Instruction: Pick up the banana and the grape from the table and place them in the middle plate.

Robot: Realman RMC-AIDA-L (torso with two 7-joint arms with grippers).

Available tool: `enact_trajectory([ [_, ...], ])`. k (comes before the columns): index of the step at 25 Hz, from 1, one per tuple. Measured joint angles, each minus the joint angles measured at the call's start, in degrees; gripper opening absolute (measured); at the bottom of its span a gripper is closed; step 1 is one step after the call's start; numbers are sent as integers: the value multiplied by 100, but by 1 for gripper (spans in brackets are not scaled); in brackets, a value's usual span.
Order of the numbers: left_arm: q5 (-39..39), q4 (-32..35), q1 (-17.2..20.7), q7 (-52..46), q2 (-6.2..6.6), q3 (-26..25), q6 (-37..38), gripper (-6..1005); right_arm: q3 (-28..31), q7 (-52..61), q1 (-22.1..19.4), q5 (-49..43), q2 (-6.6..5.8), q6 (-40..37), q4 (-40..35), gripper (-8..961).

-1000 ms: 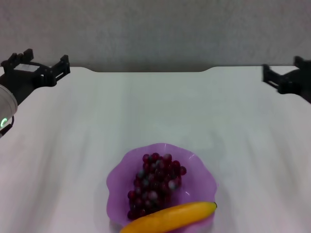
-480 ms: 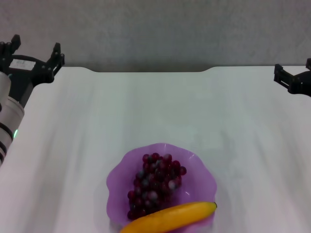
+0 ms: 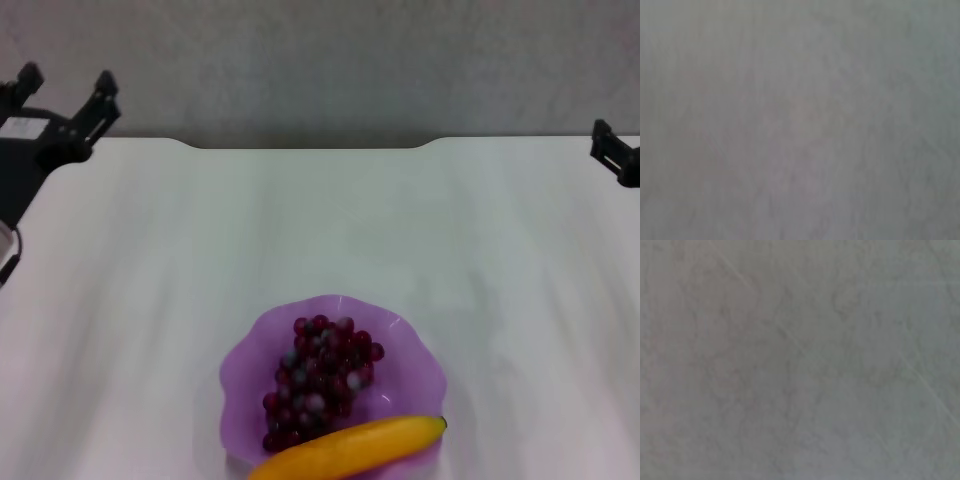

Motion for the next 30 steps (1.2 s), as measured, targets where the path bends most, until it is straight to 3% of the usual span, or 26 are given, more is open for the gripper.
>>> enact_trajectory([
  [3,80,122,-52,-392,169,-273,-637,871,-21,-30,-10,-51,-11,-501,340,819],
  [7,359,109,125,-327,208,-655,-875,869,9,-39,-86,-74,-25,-988,653,819],
  [11,722,36,294,-272,126,-963,-1042,870,98,-40,-113,-76,-33,-992,711,819],
  [20,1094,-144,299,-129,-55,-1207,-1534,870,75,-52,-93,-130,-19,-994,682,819],
  [30,1106,-236,317,-10,-124,-1284,-1616,870,38,-54,-82,-193,-21,-924,611,819],
])
